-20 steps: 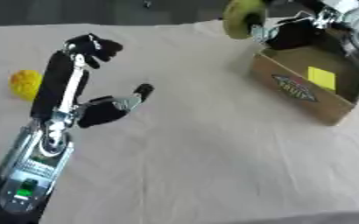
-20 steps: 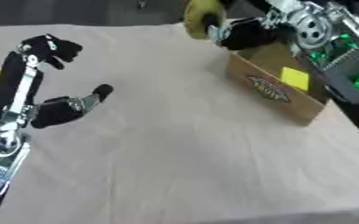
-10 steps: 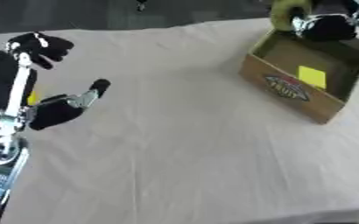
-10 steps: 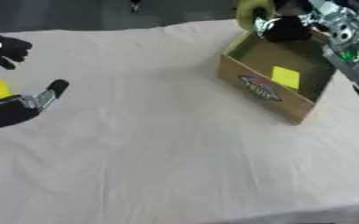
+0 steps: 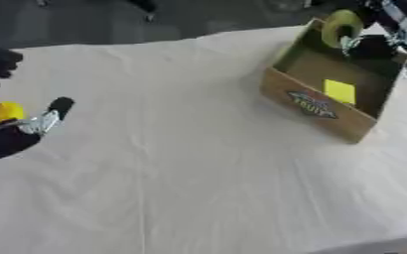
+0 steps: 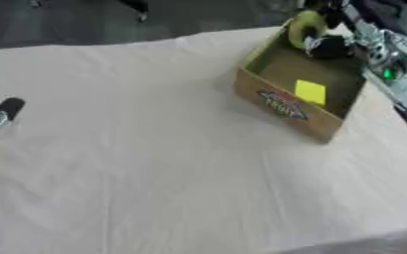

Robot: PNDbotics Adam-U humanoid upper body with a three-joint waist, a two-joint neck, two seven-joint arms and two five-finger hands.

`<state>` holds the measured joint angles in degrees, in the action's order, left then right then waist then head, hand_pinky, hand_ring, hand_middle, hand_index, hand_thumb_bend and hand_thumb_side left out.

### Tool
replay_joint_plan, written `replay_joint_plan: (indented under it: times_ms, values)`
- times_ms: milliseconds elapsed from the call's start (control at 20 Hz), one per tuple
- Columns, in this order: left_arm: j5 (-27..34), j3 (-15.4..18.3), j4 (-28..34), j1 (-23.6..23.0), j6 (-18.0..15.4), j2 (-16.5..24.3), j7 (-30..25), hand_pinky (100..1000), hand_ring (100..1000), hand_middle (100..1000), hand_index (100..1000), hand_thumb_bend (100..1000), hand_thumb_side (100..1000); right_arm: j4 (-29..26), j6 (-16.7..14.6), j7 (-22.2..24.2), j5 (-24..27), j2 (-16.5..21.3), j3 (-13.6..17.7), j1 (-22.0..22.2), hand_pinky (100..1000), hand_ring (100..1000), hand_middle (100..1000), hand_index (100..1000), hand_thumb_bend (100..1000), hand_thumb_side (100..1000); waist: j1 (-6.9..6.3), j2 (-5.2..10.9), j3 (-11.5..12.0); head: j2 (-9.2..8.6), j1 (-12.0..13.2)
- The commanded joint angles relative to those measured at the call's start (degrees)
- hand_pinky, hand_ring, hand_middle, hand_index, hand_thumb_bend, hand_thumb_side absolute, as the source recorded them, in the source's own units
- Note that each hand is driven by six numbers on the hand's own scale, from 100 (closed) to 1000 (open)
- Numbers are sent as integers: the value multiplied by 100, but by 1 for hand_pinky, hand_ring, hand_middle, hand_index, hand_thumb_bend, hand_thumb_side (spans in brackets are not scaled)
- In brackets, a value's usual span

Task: Pick up the objects with one hand, pass them to the other hand, and then place them into the box on the other side of the table.

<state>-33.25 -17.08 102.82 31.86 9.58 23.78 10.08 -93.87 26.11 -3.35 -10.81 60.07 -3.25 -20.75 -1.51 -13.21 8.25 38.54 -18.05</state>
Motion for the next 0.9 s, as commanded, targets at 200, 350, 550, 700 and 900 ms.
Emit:
replay_joint_plan:
  times_ms: [200,350,550,700,900]
  values:
    - [102,159,191,-30,72,253,69,547,584,561,705,622,355,509,-121,-131,-164,156,50,-105,954,731,566,703,100,200,-7,54,53,-119,-77]
    - [112,192,213,-69,90,279,96,547,584,561,705,626,359,733,-168,-130,-273,122,19,-146,946,753,613,737,100,203,-9,45,82,-116,-98]
    - [123,217,235,-106,109,318,117,548,584,561,705,628,361,967,-210,8,-484,97,-39,-145,935,794,695,791,100,217,-10,33,113,-96,-106]
    - [129,229,237,-128,121,342,122,548,585,562,705,630,365,1028,-237,182,-716,90,-51,-144,933,851,789,852,100,236,-11,30,118,-66,-80]
    - [127,250,229,-162,134,374,123,549,586,563,706,633,367,1049,-210,362,-1084,103,-22,-139,943,918,871,896,100,265,-11,32,112,-34,-70]
